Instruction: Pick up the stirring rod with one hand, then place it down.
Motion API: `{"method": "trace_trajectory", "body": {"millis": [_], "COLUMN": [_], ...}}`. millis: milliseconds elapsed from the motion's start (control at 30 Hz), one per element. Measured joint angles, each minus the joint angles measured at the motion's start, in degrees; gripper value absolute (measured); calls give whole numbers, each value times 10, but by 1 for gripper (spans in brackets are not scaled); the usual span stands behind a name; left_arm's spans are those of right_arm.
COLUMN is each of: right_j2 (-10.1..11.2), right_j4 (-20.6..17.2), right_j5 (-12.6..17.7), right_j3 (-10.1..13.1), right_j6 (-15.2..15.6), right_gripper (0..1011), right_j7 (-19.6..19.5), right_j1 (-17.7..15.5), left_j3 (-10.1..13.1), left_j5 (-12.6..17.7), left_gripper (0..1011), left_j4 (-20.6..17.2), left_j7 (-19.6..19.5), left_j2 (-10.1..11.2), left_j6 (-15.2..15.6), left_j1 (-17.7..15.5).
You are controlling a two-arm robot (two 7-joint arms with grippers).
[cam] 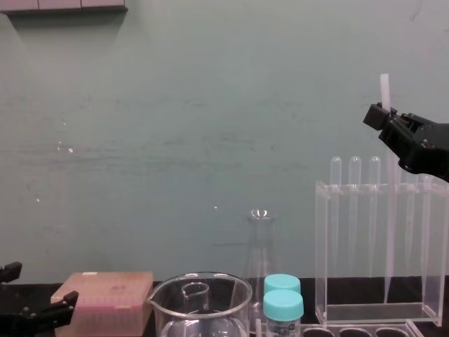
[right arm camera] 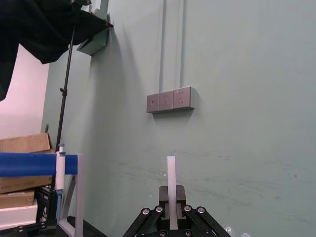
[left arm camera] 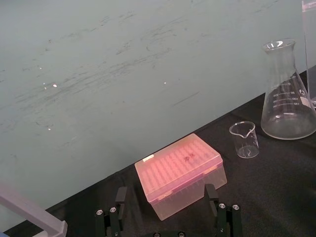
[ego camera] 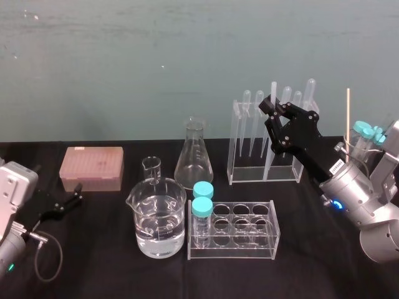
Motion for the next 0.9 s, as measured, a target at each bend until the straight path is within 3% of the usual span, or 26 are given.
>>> {"method": "trace_trajectory", "body": {"millis": [900], "right_j2": [0], "right_j4": [0], "right_j5": [0], "right_j3": [0], "right_j6": [0], "right_gripper": [77], "right_j7": [0], "right_j1": [0], "left_j3": [0], "left_j5": [0], "left_gripper": [1000], "left_j4": [0], "left_j7": [0], "left_j2": [0], "left_j6": [0], "left_j1": [0]}}
